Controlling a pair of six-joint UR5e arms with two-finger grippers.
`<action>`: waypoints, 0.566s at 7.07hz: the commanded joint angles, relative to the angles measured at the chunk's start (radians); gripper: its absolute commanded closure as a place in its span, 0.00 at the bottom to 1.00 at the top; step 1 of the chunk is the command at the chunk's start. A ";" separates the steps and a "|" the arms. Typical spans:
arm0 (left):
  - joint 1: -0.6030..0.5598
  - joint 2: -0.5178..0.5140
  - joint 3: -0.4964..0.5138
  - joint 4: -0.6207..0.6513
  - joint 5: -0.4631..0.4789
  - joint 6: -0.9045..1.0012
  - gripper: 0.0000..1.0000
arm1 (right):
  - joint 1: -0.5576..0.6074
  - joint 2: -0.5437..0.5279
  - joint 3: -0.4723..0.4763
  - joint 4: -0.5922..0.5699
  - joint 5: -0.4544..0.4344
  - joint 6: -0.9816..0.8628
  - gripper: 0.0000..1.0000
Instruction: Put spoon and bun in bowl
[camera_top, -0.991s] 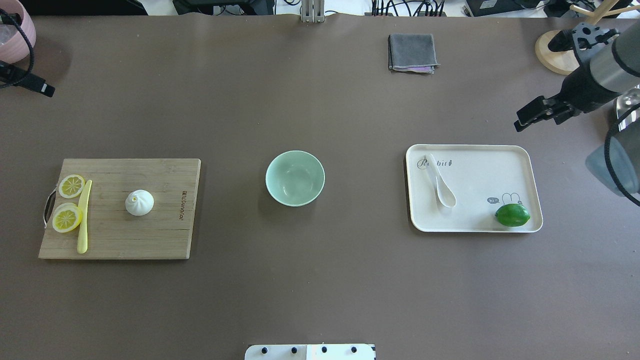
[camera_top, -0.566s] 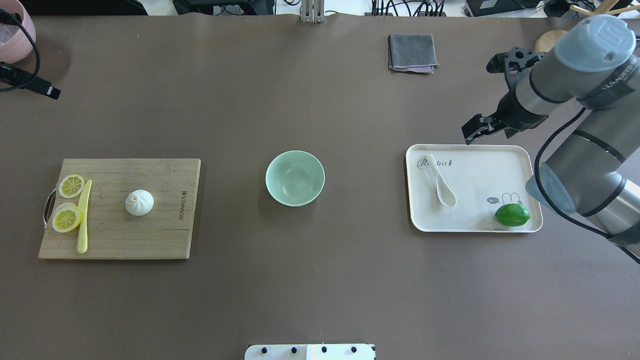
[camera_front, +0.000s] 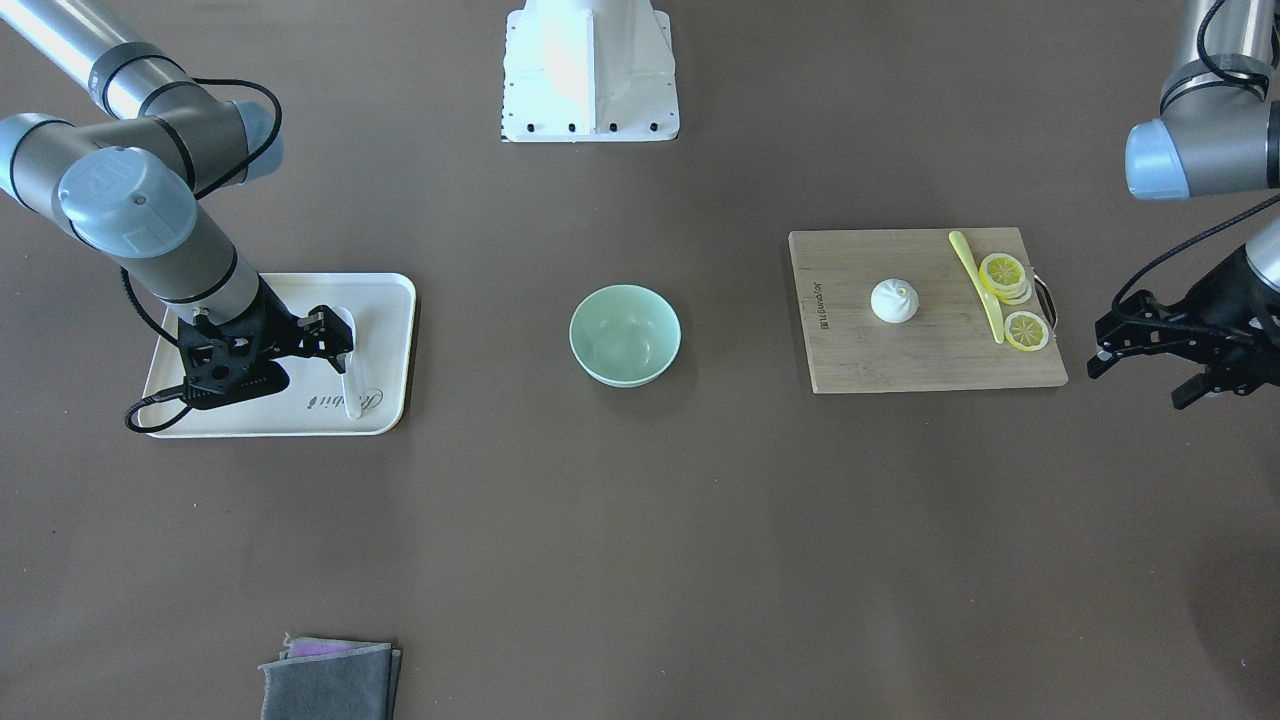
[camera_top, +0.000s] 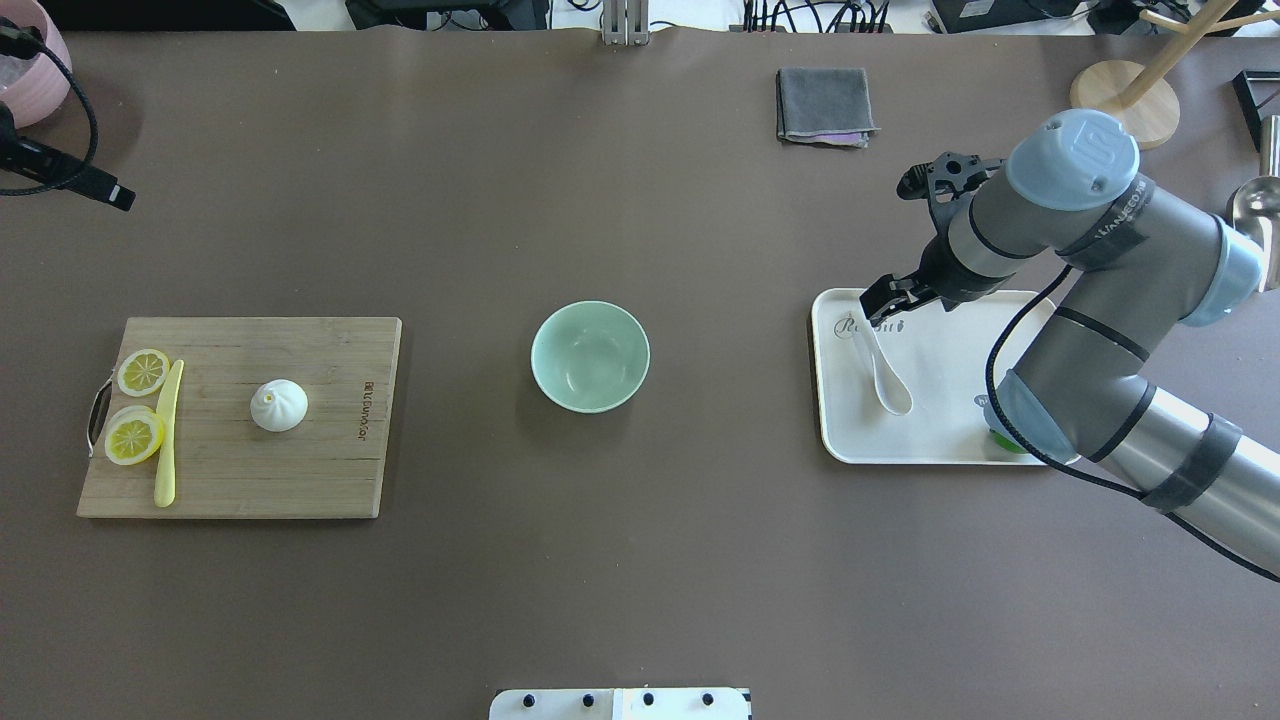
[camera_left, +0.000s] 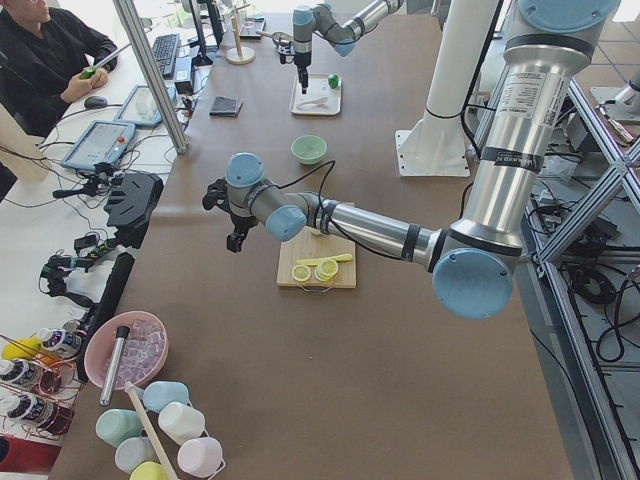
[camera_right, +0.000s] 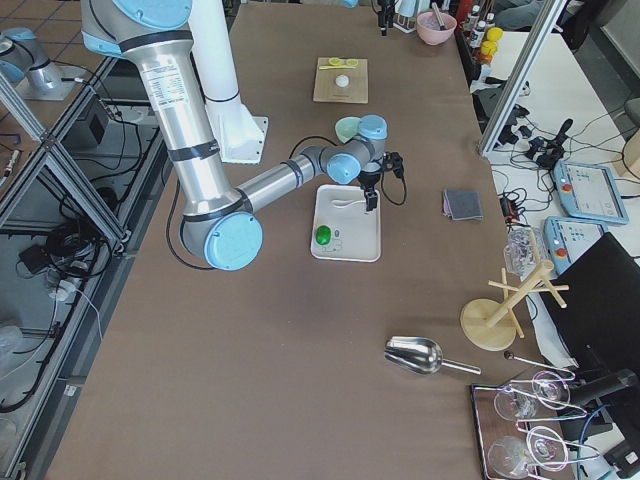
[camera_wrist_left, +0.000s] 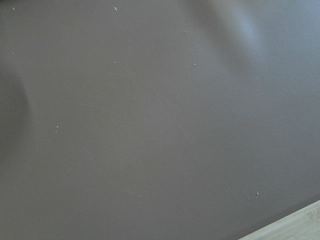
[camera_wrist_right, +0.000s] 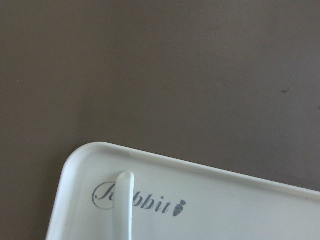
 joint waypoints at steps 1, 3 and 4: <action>0.003 -0.001 0.002 0.000 0.000 0.001 0.02 | -0.034 0.021 -0.033 0.004 -0.011 0.001 0.02; 0.003 -0.002 0.000 0.000 0.000 -0.001 0.02 | -0.064 0.021 -0.036 0.001 -0.023 0.004 0.10; 0.003 -0.002 0.002 0.000 0.000 0.001 0.02 | -0.068 0.021 -0.042 0.001 -0.023 0.004 0.22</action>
